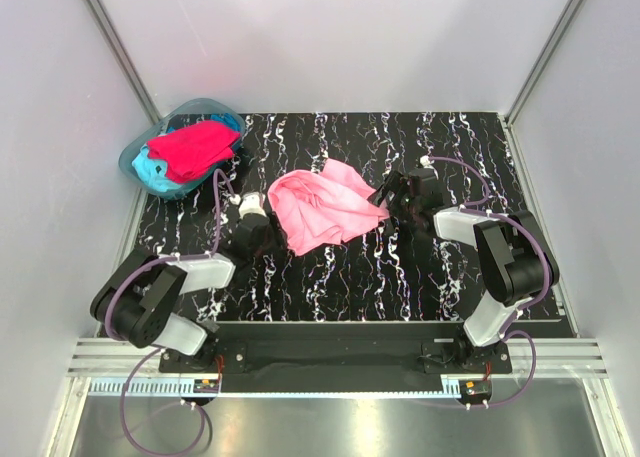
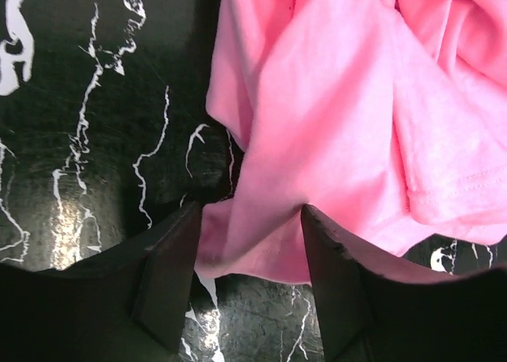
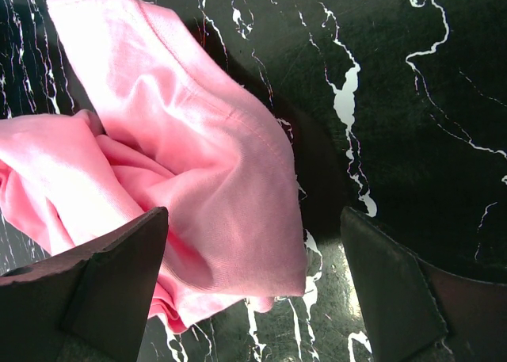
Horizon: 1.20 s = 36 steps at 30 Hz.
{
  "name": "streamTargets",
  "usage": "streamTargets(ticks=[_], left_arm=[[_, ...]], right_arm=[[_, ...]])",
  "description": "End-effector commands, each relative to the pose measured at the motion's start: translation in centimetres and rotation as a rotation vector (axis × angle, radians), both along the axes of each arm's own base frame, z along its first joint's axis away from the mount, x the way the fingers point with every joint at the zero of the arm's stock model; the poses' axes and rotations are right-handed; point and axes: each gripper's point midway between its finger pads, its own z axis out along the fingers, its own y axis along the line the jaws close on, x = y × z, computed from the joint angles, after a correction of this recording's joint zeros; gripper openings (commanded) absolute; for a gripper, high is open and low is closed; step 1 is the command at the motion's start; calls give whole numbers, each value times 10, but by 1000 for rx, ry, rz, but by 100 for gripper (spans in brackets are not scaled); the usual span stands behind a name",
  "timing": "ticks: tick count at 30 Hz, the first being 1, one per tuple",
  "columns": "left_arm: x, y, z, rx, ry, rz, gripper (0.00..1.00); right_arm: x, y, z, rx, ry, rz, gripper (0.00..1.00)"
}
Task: Fold and stack the t-shirts
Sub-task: Flatten the tshirt out
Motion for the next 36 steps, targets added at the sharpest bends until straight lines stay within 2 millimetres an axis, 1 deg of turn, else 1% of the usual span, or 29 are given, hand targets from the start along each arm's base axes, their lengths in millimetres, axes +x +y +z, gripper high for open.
streamTargets(ticks=[1,3,6,7,8,10,11,13,14,15,16,17,18,20,23,26,27,30,33,34,35,36], left_arm=[[2,-7,10,-42,-13,-17,55],[0,-3,11,-30,-6,13,51],[-3,5,16,17,-9,54,35],[-5,7,18,37,-1,63,29],[-4,7,23,42,-12,71,14],[-6,7,29,63,-26,84,3],[-5,7,35,58,-37,89,0],[-8,6,38,53,-41,91,0],[-8,6,39,52,-45,94,0],[-9,6,45,47,-61,100,0],[-10,7,46,53,-61,104,0],[-11,8,49,57,-67,109,0],[-11,9,54,62,-83,120,0],[-14,15,54,87,-75,143,0],[-15,25,59,111,-77,187,0],[-12,30,68,115,-100,226,0],[-14,35,66,136,-93,240,0],[-15,45,71,148,-102,292,0],[-15,52,75,155,-114,329,0],[-15,52,77,152,-119,331,0],[-15,52,78,151,-120,331,0],[-14,51,80,146,-123,331,0]], right_arm=[[1,4,15,6,-42,12,97],[2,4,15,9,-41,10,97],[2,6,11,14,-29,10,97],[2,6,11,16,-28,8,97],[0,5,9,16,-20,6,97],[-1,4,7,13,-13,-1,96],[-4,3,5,11,-1,-4,96],[-8,1,4,15,9,-20,96],[-16,-2,0,26,30,-42,96],[-20,-6,-4,23,39,-64,96],[-24,-10,-6,24,44,-85,96],[-33,-15,-9,31,49,-107,96],[-37,-19,-11,28,48,-126,96],[-51,-20,-14,53,60,-133,96],[-69,-13,-14,92,71,-103,95],[-82,-8,-10,101,72,-81,95],[-84,-5,-8,108,71,-69,95],[-93,8,-2,135,73,-29,95],[-103,26,-2,155,85,6,95],[-104,30,-2,163,88,8,95],[-106,41,-3,169,85,30,95],[-105,44,-5,169,82,29,95]])
